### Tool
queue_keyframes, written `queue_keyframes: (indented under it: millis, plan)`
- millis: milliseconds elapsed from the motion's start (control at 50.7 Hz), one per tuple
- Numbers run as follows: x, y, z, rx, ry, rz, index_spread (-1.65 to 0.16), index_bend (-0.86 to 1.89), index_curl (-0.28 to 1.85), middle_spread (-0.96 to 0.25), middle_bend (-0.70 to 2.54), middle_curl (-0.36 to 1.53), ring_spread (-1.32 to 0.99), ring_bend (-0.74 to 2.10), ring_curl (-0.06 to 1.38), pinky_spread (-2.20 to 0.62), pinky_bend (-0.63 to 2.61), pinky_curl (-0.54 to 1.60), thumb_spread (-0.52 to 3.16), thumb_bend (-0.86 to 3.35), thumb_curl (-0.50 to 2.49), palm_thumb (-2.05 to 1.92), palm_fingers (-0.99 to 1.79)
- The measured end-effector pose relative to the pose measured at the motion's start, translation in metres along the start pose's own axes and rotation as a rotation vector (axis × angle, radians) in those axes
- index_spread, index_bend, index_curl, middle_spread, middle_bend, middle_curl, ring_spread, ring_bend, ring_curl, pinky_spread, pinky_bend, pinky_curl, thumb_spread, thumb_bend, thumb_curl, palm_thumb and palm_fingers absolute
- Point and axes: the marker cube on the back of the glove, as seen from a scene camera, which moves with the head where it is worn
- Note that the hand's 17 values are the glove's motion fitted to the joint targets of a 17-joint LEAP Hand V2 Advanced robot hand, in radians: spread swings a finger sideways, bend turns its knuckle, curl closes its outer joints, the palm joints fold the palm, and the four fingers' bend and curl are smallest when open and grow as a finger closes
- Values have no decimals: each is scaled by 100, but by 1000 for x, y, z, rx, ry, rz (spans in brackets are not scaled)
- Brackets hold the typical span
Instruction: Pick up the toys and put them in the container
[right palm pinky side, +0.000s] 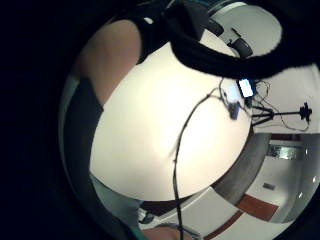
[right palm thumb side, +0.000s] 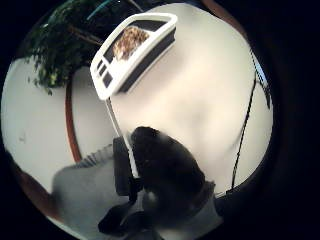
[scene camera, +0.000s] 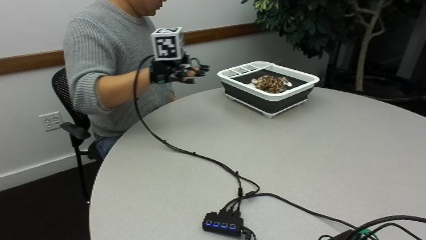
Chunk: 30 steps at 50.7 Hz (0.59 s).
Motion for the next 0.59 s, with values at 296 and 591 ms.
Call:
queue_keyframes:
  millis: [296, 591]
  plan:
    - [-15, 113, 63, 56, -56, 222, -39, 24, 39, -12, 17, 23, -3, 15, 14, 8, 69, 32, 123, -7, 12, -10, -9]
    - [-10, 106, 63, 38, -2, 229, -39, 23, 41, -12, 15, 24, -4, 16, 14, 8, 69, 33, 127, -6, 12, -10, -9]
